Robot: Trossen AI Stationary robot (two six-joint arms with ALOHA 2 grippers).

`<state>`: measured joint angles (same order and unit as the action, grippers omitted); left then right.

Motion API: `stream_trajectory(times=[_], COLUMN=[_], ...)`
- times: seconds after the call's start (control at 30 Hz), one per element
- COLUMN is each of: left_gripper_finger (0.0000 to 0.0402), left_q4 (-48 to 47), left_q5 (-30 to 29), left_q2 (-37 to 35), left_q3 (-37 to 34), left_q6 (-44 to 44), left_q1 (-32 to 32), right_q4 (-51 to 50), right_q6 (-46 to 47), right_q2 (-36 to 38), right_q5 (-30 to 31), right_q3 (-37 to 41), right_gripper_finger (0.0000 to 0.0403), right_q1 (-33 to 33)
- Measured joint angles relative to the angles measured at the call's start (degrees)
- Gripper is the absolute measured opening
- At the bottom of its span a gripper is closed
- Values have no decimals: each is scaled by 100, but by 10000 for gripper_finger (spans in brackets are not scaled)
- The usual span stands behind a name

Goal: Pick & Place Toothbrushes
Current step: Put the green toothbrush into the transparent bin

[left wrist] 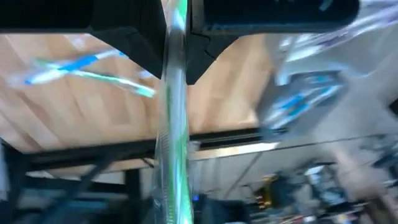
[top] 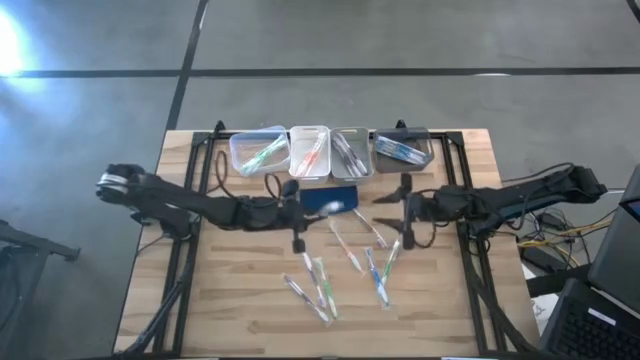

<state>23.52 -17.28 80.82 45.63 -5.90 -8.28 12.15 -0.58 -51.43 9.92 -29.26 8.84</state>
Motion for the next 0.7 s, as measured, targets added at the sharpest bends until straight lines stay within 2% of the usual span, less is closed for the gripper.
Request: stream_trajectory(times=[0.17, 0.4, 0.7], left_gripper_finger=[34, 34, 35], left_q4=[-978, -2317, -4779], left_q5=[-374, -391, -370], left_q2=[-820, -1657, -1602], left_q3=[2, 10, 893], left_q6=[316, 838, 1244], left_q1=[226, 1043, 2444], right_q4=[376, 755, 782], right_q6=[190, 165, 149], right_q2=[317, 403, 323], right_q5=[751, 815, 815], right_q3=[381, 527, 527], right_gripper_finger=[199, 177, 159], right_q1=[0, -11, -11])
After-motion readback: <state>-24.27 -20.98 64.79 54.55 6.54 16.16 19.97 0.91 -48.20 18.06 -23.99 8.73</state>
